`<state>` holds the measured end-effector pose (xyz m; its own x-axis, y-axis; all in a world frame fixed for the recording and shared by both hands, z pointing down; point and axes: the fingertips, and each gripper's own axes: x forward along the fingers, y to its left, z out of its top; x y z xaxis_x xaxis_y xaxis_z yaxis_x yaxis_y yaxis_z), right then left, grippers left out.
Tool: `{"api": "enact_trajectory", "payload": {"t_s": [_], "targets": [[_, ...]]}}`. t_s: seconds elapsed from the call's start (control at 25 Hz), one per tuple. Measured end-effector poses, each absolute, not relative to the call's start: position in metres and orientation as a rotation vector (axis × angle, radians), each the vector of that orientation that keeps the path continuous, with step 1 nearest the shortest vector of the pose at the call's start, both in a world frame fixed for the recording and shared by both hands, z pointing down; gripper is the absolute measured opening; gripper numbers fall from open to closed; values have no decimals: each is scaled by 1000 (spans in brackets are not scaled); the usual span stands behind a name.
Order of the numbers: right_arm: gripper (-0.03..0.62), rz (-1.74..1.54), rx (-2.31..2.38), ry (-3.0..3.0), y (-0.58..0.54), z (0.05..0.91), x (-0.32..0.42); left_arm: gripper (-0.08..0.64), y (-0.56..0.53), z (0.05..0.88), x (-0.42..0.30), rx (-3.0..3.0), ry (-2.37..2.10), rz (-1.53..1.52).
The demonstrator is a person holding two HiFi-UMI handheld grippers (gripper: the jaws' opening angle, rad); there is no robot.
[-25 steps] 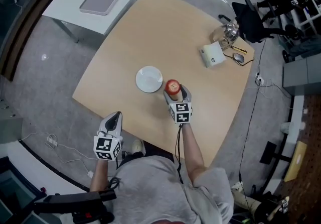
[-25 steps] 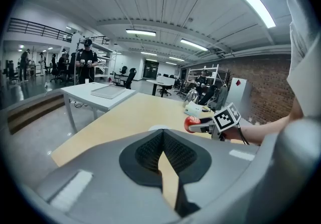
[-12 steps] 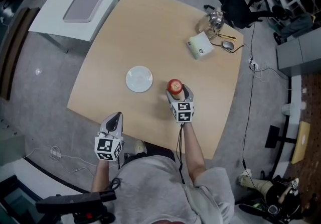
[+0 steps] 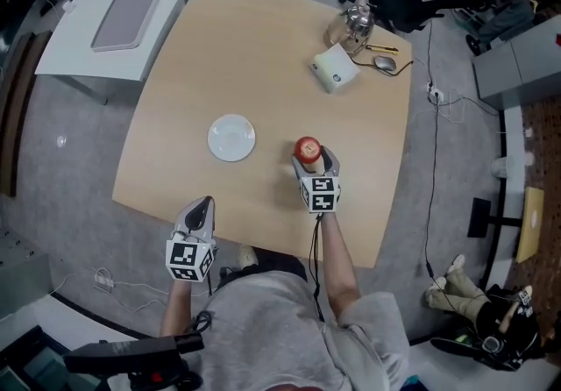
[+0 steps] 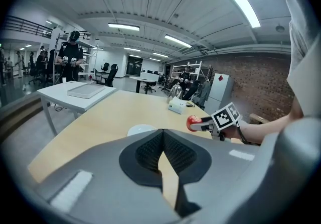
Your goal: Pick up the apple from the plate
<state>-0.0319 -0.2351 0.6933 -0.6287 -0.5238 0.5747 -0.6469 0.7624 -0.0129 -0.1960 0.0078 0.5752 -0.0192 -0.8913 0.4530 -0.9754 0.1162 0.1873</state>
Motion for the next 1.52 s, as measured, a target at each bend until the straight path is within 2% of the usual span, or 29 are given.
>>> {"api": "enact_trajectory", "payload": {"t_s": [1.52], "targets": [[367, 382, 1200, -2270, -265, 709, 112, 20, -43, 594, -113, 2012, -1721, 338]]}}
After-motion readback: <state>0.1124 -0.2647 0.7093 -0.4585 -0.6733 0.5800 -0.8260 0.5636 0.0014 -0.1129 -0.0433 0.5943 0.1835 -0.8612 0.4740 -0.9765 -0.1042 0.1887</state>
